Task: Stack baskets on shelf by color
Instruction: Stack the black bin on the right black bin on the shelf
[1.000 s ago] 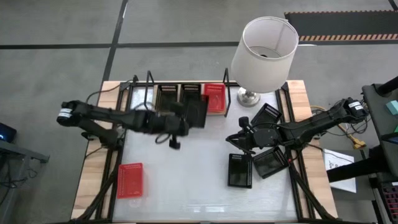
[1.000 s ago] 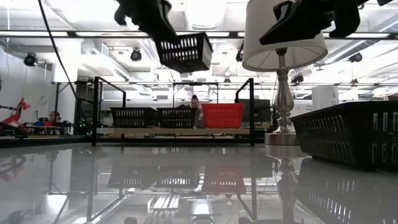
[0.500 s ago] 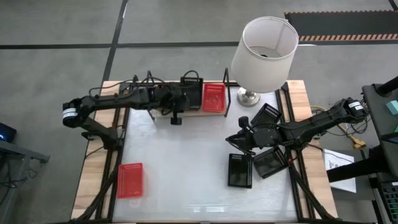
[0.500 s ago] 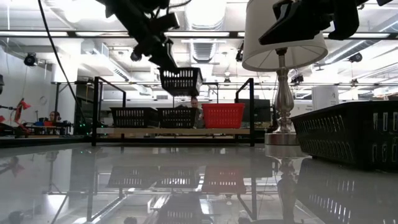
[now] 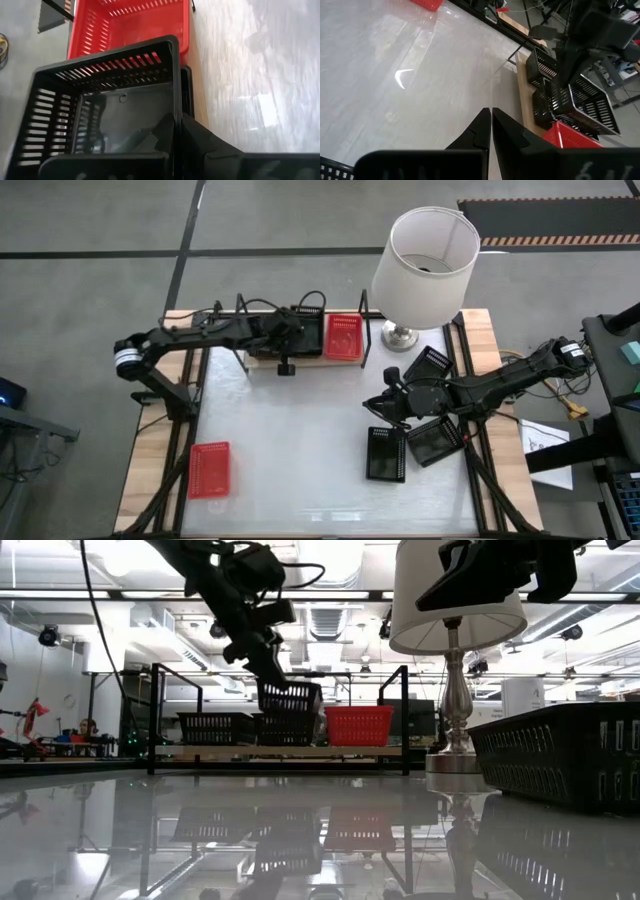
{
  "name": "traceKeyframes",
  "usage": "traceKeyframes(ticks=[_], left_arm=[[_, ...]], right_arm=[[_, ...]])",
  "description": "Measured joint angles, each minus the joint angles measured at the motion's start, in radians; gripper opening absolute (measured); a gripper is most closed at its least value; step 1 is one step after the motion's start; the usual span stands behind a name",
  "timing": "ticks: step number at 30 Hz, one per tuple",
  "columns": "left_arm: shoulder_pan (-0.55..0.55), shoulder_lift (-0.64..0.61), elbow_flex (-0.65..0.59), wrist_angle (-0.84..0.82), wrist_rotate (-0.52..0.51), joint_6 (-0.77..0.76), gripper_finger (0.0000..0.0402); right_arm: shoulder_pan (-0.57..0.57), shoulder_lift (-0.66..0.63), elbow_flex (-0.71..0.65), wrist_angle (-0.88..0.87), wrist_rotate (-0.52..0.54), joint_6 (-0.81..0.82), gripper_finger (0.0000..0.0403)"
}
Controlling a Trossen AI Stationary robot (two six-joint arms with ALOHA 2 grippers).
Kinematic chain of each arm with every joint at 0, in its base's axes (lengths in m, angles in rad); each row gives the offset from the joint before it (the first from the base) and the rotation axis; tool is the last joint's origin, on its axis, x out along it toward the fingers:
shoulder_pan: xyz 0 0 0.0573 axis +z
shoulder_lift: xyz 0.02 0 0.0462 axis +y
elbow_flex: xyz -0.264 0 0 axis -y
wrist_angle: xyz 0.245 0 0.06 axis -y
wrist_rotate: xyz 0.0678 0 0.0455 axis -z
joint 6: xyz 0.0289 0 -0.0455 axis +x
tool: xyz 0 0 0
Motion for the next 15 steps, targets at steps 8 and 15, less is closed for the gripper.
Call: traceKeyframes(ticks=[8, 15], left_arm=[[0.000, 0.022, 0.000, 0.033, 0.002, -0.030, 0.0000], [-0.001, 0.022, 0.000, 0.034, 0.002, -0.040, 0.0000]], right_arm=[[0.000, 0.000, 0.000, 0.000, 0.000, 0.003, 0.0009], [0.000, 0.000, 0.000, 0.000, 0.000, 0.003, 0.0009]])
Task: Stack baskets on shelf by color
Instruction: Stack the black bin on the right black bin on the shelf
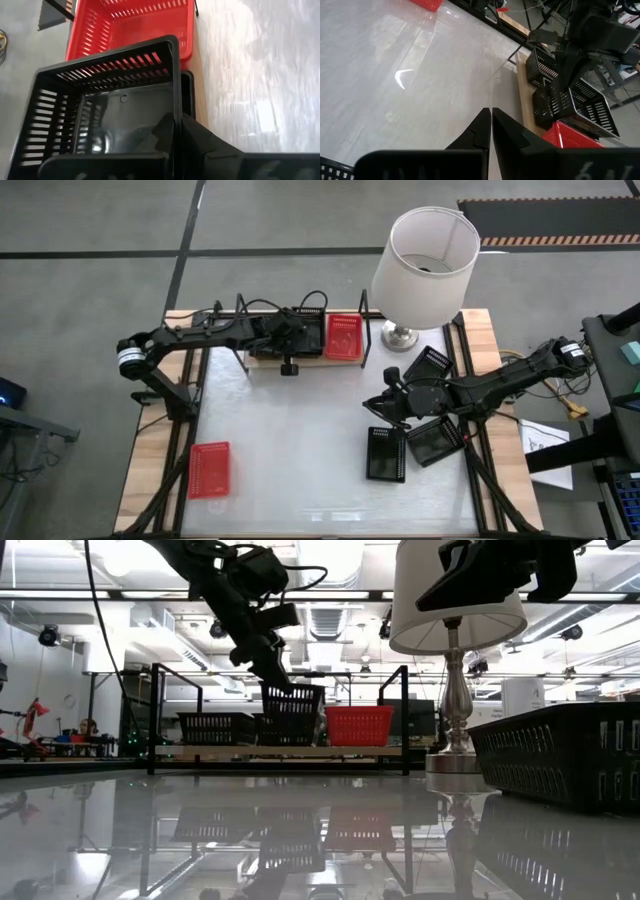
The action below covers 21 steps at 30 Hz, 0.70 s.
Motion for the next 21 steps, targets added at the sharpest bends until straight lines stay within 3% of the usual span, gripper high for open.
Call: traceKeyframes(ticks=[10, 21], left_arm=[[0.000, 0.000, 0.000, 0.000, 0.000, -0.045, 0.0001], [-0.001, 0.000, 0.000, 0.000, -0.001, -0.046, 0.0040]], right_arm=[[0.000, 0.000, 0.000, -0.002, 0.000, 0.002, 0.0009], [0.000, 0.000, 0.000, -0.006, 0.000, 0.003, 0.0009]])
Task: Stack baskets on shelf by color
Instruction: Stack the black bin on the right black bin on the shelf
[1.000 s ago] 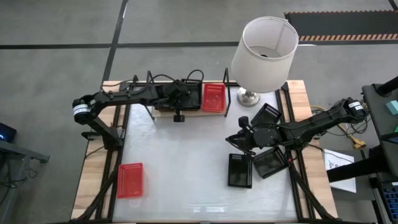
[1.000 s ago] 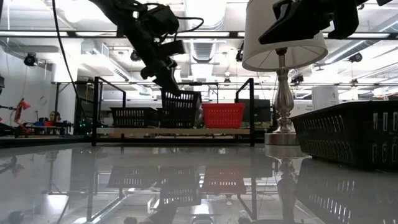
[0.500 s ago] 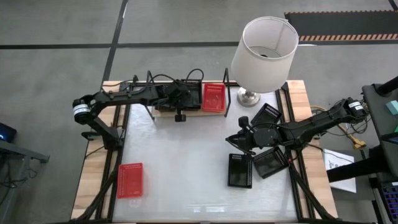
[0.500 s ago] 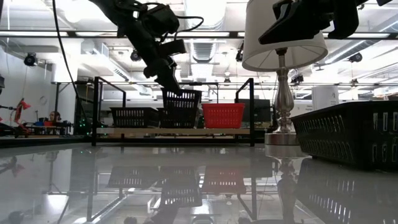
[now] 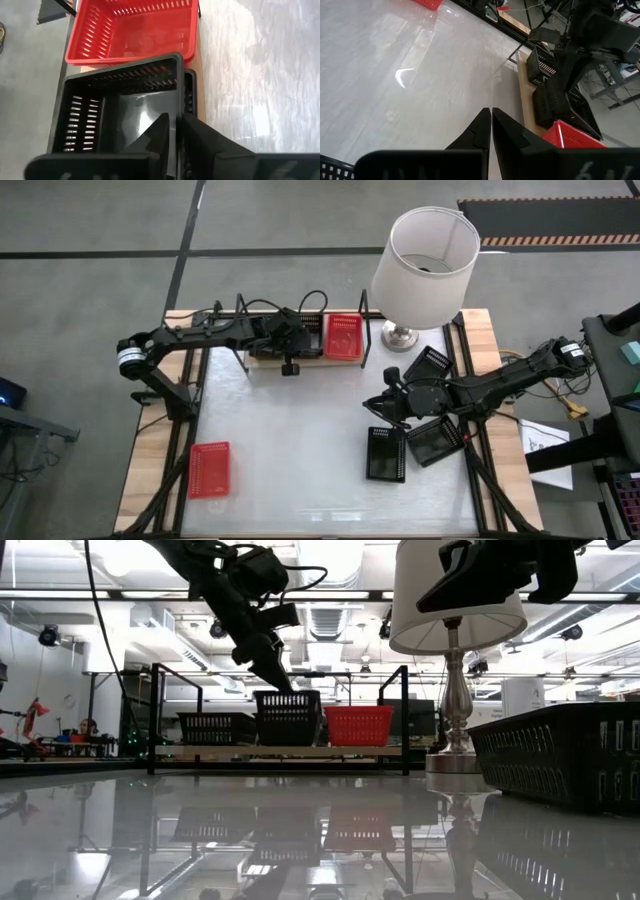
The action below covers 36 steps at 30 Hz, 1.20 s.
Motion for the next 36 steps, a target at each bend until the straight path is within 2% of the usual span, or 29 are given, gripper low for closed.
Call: traceKeyframes(ticks=[14, 27, 30, 36], left_arm=[[-0.050, -0.045, 0.002, 0.004, -0.003, -0.038, 0.0046], [-0.070, -0.033, 0.002, 0.000, -0.002, -0.128, 0.0045], [-0.119, -0.043, 0.002, 0.002, -0.004, -0.152, 0.0045], [-0.295, -0.082, 0.002, 0.037, -0.007, -0.156, 0.0044]], right_arm=[[0.000, 0.000, 0.000, 0.000, 0.000, 0.000, 0.0009], [0.000, 0.000, 0.000, -0.001, 0.000, 0.008, 0.0009], [0.000, 0.000, 0.000, -0.002, 0.000, 0.008, 0.0009], [0.000, 0.000, 0.000, -0.015, -0.001, 0.044, 0.0009]])
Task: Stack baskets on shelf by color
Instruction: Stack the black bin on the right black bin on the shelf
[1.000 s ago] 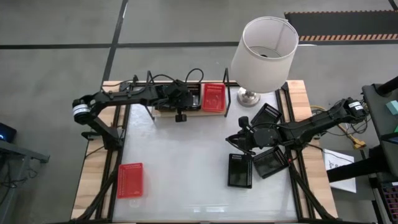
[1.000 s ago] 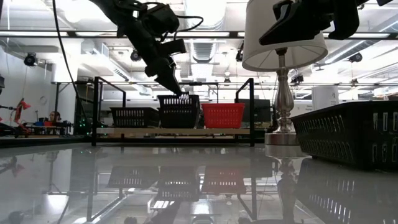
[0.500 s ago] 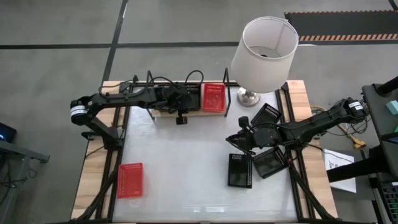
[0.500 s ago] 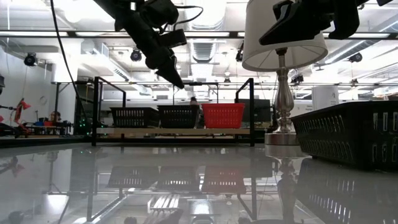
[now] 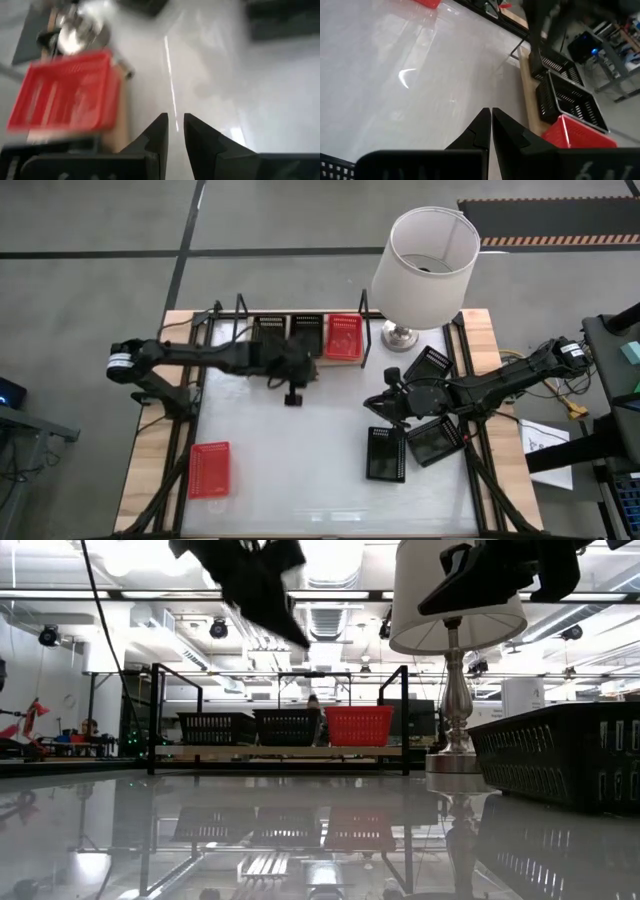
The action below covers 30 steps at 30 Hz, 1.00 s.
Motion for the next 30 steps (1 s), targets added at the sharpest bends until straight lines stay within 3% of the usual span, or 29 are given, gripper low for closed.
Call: traceKeyframes(ticks=[7, 14, 30], left_arm=[[-0.207, -0.054, 0.000, 0.060, -0.053, 0.005, 0.0044], [-0.339, -0.059, -0.002, 0.081, -0.133, 0.001, 0.0044], [-0.380, -0.050, -0.086, 0.276, -0.138, 0.000, 0.0044]], right_arm=[[0.015, -0.001, 0.000, -0.056, -0.007, 0.151, 0.0009], [0.117, -0.001, 0.000, -0.093, -0.010, 0.297, 0.0009], [0.319, -0.001, 0.000, -0.146, -0.007, 0.650, 0.0009]])
